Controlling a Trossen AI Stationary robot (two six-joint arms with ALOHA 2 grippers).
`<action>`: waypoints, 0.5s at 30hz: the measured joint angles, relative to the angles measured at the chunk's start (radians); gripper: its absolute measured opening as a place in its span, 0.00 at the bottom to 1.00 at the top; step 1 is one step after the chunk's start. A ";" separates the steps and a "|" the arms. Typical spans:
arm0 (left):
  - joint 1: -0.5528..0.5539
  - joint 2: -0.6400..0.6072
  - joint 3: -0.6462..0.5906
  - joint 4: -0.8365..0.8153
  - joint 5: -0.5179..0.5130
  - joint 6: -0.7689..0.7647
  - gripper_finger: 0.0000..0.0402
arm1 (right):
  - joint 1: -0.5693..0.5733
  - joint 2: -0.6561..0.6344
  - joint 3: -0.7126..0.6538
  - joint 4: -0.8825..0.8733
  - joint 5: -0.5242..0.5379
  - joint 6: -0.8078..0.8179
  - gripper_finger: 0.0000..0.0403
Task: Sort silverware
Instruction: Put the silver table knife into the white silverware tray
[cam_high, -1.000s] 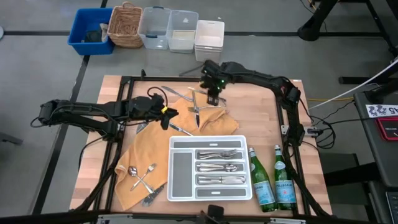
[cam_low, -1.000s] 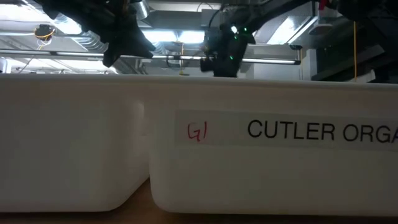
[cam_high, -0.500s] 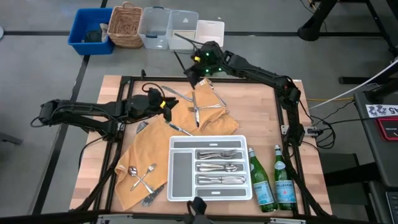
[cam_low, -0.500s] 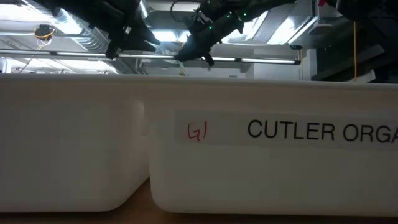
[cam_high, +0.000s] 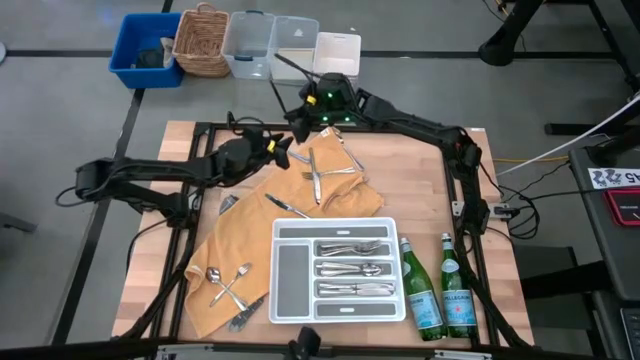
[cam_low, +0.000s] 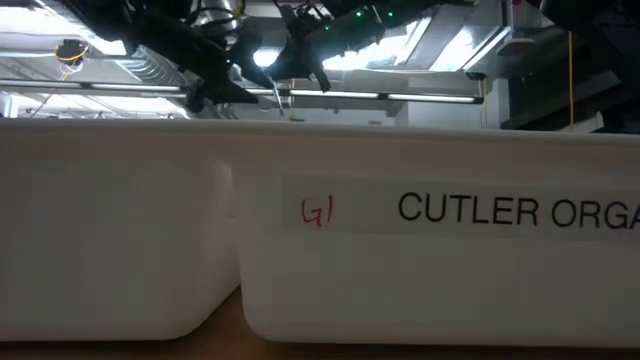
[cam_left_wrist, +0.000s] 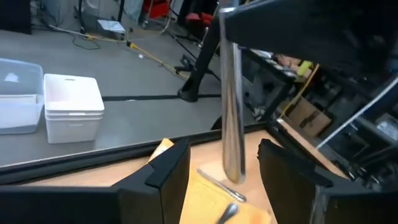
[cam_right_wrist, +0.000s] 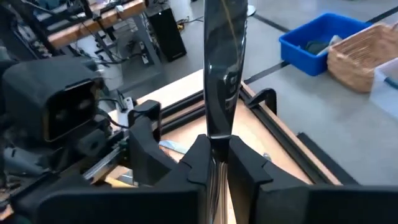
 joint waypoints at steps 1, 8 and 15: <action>0.004 0.008 0.000 0.015 0.000 -0.007 0.44 | 0.005 0.000 0.000 0.000 0.020 -0.009 0.08; 0.012 0.020 0.000 0.084 0.000 0.012 0.44 | 0.034 0.000 0.000 0.001 0.087 -0.045 0.08; 0.032 0.020 0.000 0.090 0.000 0.002 0.44 | 0.047 0.000 0.000 0.003 0.089 -0.048 0.08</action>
